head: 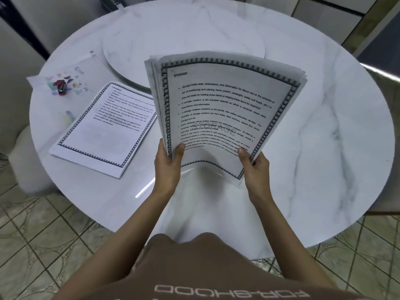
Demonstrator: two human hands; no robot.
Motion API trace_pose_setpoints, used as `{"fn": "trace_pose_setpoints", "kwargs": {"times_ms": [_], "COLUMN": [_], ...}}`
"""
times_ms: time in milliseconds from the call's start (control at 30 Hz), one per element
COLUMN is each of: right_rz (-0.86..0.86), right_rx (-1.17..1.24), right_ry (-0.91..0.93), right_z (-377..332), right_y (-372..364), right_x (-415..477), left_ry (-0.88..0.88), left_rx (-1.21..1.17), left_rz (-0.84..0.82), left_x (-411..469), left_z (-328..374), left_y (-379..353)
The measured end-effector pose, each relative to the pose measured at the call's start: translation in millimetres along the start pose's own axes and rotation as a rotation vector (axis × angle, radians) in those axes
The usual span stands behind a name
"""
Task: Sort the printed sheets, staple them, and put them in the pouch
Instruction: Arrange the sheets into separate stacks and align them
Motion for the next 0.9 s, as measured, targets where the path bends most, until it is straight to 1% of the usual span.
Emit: {"fn": "trace_pose_setpoints", "kwargs": {"times_ms": [100,267,400,533,600,667,733,833,900], "right_rz": [-0.001,0.01,0.092,0.121,0.127,0.145,0.148,0.126,0.11], "right_rx": [0.009,-0.078,-0.19,-0.373,-0.426,-0.431,-0.43,-0.427,-0.416], "right_ry": [-0.022,-0.031,-0.035,-0.165,-0.243,-0.322,-0.357,-0.348,-0.329], "right_z": [8,9,11,38,56,70,76,76,71], "right_y": [0,11,29,34,36,39,43,44,41], "right_x": [-4,-8,-4,0,-3,-8,-11,-10,-7], "left_ry": [0.015,0.042,0.135,0.282,0.333,0.337,0.334,0.322,0.258], "left_rx": [0.025,0.141,0.264,0.406,0.449,0.459,0.448,0.436,0.407], "left_rz": [-0.019,-0.066,-0.141,-0.247,-0.292,-0.301,-0.3,-0.314,-0.303], "left_x": [-2,0,5,5,1,-1,-1,0,1], "left_z": [-10,-10,-20,-52,-65,-68,-66,-65,-58], "left_y": [4,4,-4,-12,-16,-17,-16,-15,-16]}}
Point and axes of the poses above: each hand's wrist, its own x-axis towards the middle knuckle, its own y-axis out of the back of the hand, z = x × y, the point moved 9 cm from there along x, towards the middle knuckle, and after that the axes turned 4 degrees about -z, right-handed, at the moved point
